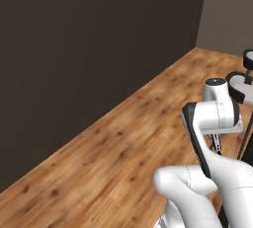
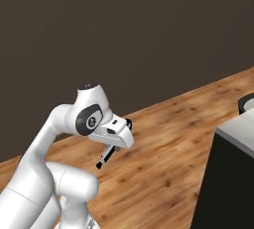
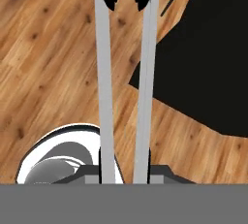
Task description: Take the tongs from the drawer on the right and place them on the dining counter next to the tray containing the kebab skewer.
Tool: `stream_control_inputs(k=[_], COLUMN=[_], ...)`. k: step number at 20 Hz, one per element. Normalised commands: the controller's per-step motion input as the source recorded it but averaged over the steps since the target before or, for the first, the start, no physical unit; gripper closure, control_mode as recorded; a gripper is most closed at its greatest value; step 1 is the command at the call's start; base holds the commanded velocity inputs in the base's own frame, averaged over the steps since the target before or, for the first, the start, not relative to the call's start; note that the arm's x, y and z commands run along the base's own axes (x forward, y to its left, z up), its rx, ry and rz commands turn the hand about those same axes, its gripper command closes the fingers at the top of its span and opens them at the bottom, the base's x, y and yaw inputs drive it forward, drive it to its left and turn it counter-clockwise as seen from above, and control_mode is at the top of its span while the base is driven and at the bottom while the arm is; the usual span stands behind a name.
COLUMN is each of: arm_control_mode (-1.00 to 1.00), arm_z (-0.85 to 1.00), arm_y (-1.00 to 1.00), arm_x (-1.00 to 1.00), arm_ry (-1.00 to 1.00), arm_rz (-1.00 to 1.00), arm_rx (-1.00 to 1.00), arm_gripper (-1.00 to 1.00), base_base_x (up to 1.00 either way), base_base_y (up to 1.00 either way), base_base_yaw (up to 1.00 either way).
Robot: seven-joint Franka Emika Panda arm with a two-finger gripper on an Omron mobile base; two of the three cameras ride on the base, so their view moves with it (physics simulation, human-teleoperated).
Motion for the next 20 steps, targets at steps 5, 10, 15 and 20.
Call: stream_control_inputs(k=[5,10,15,20], arm_control_mode=[1.0,1.0,1.0,1.0], arm_z=[0.0,0.0,0.0,0.0], arm_y=[0.0,0.0,0.0,0.0], arm_x=[0.0,0.0,0.0,0.0], arm_ry=[0.0,0.0,0.0,0.0], arm_rz=[0.0,0.0,0.0,0.0], arm_rx=[0.0,0.0,0.0,0.0], arm_gripper=[1.0,1.0,1.0,1.0], base_base_x=[0.65,0.65,0.65,0.65], base_base_y=[0.42,0.4,0.38,0.37], base_base_yaw=[-0.38,-0.39,-0.41,-0.43])
